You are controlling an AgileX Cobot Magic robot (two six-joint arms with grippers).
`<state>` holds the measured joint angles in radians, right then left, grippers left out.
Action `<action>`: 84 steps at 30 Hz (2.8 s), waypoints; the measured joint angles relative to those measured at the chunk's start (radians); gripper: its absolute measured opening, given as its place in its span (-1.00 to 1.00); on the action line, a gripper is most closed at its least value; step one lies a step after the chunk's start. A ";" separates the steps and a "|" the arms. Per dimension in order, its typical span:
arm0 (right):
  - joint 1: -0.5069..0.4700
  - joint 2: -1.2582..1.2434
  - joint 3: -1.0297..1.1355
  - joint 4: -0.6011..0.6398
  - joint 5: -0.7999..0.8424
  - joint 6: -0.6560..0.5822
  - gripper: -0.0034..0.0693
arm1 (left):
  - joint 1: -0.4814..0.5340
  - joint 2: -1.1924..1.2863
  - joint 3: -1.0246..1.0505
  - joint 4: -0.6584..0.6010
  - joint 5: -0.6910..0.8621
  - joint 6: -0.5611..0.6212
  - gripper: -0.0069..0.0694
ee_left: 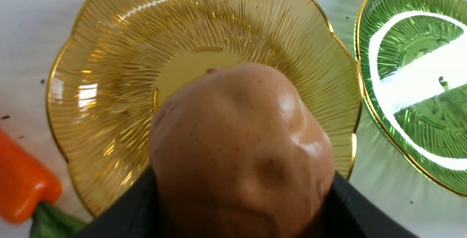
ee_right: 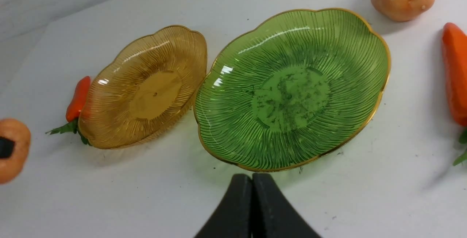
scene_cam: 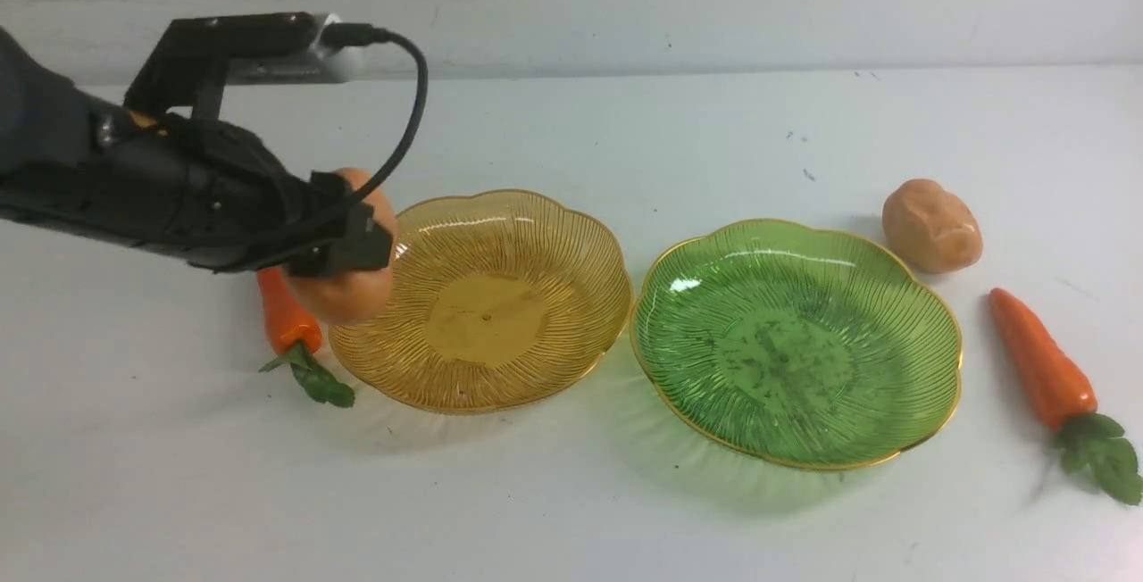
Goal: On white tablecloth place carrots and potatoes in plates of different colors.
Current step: 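Put the potatoes from the left side into the left plate with the left gripper, then pick up the potato from the right side of the table and place it in a plate with the right gripper, then pick up the carrot from the table and place it on the green plate with the left gripper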
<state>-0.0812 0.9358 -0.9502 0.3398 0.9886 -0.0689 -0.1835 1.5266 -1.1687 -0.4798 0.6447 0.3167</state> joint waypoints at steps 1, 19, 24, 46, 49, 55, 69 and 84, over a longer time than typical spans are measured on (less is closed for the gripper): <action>0.000 0.039 -0.023 -0.012 0.000 0.005 -0.95 | -0.004 0.024 -0.012 -0.001 -0.004 0.003 0.25; 0.001 0.762 -0.470 -0.059 -0.109 -0.093 0.24 | -0.028 0.341 -0.227 -0.004 0.045 0.019 0.81; 0.012 0.947 -0.582 -0.059 -0.138 -0.141 0.83 | -0.029 0.341 -0.248 -0.004 0.086 0.019 0.97; 0.075 1.313 -1.081 -0.176 0.110 -0.018 0.51 | 0.145 0.229 -0.427 0.295 0.507 -0.195 -0.81; 0.089 1.229 -1.146 -0.047 0.157 -0.014 0.51 | 0.172 0.159 -0.418 0.299 0.523 -0.194 -0.83; 0.293 1.155 -1.203 0.185 0.149 -0.081 0.51 | 0.253 0.101 -0.279 0.302 0.451 -0.236 -0.83; 0.557 1.426 -1.200 0.151 0.033 -0.051 0.76 | 0.253 0.304 -0.259 0.181 0.330 -0.209 0.13; 0.556 1.322 -1.486 -0.165 0.263 0.041 0.74 | 0.253 0.443 -0.259 0.186 0.120 -0.240 0.77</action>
<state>0.4749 2.2576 -2.4357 0.1748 1.2520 -0.0275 0.0697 1.9697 -1.4280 -0.2940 0.7646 0.0763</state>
